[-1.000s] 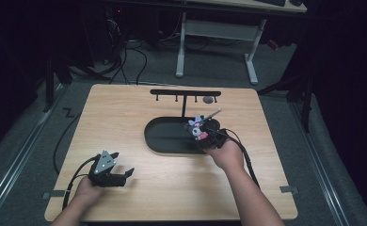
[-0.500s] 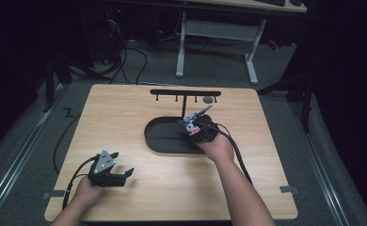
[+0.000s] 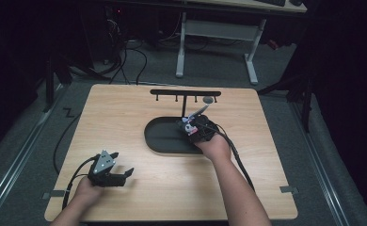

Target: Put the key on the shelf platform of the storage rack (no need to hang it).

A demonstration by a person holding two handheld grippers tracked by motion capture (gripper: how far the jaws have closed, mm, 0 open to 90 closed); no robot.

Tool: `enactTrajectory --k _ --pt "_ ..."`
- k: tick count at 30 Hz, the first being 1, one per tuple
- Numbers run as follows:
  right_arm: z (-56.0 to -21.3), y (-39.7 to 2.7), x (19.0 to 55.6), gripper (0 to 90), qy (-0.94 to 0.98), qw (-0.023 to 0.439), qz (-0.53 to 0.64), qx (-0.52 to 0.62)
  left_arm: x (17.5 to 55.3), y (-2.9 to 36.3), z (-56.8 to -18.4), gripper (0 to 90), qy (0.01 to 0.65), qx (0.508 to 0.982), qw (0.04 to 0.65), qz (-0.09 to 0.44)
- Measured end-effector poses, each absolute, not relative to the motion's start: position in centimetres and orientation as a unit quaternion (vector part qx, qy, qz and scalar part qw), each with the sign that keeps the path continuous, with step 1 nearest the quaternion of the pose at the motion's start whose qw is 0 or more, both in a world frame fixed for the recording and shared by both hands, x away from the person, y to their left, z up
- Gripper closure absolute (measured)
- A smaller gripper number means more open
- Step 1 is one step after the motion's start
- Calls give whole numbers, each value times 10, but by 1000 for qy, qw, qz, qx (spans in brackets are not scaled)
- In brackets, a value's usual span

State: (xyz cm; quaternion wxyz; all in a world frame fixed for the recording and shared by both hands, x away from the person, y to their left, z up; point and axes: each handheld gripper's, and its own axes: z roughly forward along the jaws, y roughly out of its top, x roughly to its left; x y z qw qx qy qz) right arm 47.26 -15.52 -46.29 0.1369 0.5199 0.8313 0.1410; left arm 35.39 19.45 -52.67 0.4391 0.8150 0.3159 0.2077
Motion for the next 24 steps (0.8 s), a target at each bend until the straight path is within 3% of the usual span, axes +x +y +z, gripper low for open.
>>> enactTrajectory --k 24 --pt "-481 -160 471 456 829 102 136 534 354 195 -527 154 316 815 439 208"
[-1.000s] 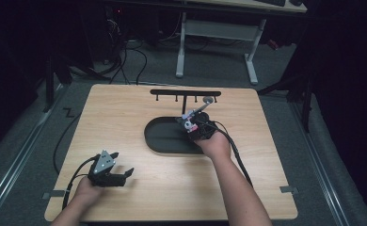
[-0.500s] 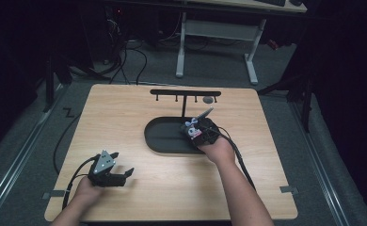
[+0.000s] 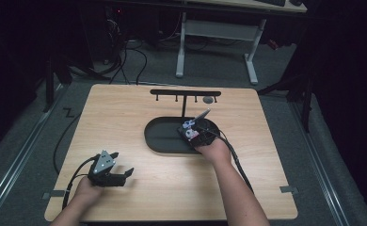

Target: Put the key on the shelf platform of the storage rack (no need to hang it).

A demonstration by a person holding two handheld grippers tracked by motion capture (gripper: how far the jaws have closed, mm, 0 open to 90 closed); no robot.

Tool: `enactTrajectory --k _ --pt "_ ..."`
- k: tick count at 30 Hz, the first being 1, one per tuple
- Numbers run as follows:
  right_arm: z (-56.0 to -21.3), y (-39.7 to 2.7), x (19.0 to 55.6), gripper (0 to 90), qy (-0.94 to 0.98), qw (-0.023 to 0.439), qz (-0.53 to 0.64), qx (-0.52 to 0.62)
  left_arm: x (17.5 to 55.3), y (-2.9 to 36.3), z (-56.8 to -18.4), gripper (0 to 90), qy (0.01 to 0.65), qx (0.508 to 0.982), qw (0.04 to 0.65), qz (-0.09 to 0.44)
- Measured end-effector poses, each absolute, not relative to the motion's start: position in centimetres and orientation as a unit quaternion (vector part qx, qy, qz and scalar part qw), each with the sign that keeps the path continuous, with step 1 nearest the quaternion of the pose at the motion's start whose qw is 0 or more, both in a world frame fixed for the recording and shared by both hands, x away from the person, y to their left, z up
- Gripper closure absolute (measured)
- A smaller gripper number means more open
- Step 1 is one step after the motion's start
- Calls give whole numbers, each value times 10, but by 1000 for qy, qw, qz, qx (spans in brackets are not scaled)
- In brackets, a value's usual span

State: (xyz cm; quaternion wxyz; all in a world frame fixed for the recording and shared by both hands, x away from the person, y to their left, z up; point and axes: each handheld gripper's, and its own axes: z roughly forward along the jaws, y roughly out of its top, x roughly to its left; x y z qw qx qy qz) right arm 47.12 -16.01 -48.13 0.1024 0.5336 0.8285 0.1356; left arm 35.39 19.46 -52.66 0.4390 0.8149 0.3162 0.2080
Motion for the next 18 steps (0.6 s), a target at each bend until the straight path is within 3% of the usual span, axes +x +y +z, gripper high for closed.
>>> enactTrajectory --k 3,10,18 --pt "-482 -159 472 444 827 102 138 535 354 194 -527 154 316 815 440 208" --pt "-476 -159 471 320 825 108 147 535 354 194 -527 154 316 815 439 209" --pt "-464 -161 468 278 821 118 166 533 354 194 -527 154 316 815 439 209"
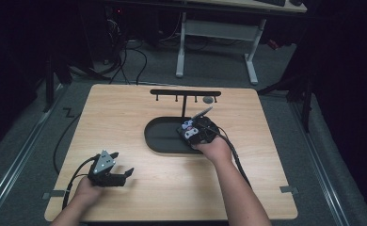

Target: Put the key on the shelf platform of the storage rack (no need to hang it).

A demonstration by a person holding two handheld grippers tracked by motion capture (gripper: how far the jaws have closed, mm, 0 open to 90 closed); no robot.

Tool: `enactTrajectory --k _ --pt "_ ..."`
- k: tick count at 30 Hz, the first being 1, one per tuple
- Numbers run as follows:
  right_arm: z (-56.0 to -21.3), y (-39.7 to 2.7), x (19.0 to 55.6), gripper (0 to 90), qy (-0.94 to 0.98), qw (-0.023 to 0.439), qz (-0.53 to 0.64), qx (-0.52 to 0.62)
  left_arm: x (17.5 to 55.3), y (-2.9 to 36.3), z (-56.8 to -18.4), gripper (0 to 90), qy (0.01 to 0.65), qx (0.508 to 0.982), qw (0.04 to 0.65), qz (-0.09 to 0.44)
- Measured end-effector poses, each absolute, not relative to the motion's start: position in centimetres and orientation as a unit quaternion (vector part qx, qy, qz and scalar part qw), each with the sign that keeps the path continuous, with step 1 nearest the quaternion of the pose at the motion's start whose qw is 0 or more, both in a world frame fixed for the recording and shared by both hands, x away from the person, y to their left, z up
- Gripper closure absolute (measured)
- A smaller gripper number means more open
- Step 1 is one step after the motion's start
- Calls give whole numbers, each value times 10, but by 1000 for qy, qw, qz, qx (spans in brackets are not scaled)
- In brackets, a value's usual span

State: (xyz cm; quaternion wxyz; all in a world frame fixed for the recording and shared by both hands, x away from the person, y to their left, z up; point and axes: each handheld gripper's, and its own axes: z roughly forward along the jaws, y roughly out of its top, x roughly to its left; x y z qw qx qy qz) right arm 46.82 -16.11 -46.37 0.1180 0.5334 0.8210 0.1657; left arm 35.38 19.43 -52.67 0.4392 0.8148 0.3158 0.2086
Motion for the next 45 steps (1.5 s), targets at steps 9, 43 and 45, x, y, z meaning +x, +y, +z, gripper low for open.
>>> enactTrajectory --k 9,43,45 --pt "-455 -162 463 252 818 130 179 531 354 194 -527 154 315 815 439 209" --pt "-456 -190 405 240 811 149 225 519 354 192 -527 154 311 820 431 212" --pt "-457 -191 401 238 810 152 227 519 354 192 -527 154 311 820 431 212"
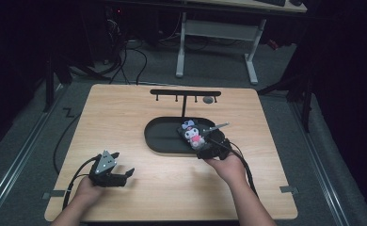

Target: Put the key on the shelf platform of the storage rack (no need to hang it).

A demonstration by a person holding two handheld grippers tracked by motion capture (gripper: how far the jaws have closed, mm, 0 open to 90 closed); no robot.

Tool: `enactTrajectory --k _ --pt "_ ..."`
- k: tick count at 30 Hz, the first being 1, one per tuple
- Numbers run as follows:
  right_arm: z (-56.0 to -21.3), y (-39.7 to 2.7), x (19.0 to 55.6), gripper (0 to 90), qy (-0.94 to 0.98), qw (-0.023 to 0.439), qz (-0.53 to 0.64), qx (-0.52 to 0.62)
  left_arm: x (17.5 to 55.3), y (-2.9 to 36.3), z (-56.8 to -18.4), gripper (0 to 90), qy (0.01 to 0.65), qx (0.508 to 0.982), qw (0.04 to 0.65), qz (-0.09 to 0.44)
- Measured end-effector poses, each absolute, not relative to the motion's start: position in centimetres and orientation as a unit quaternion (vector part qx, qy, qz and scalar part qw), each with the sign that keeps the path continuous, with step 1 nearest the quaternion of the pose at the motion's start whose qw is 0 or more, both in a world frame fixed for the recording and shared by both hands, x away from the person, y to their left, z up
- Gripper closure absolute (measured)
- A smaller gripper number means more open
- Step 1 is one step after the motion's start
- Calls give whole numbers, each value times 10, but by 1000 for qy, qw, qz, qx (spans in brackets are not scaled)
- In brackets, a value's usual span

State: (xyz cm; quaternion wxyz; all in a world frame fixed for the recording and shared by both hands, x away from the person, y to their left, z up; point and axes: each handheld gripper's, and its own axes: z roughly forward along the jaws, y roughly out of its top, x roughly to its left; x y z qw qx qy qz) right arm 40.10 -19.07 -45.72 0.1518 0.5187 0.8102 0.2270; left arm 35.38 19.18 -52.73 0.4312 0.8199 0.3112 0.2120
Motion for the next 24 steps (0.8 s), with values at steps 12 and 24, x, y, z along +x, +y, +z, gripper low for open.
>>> enactTrajectory --k 12,24 --pt "-462 -197 371 197 798 190 249 516 353 192 -527 154 310 820 432 213" --pt "-477 -202 334 176 788 220 275 505 353 192 -527 154 310 819 433 213"
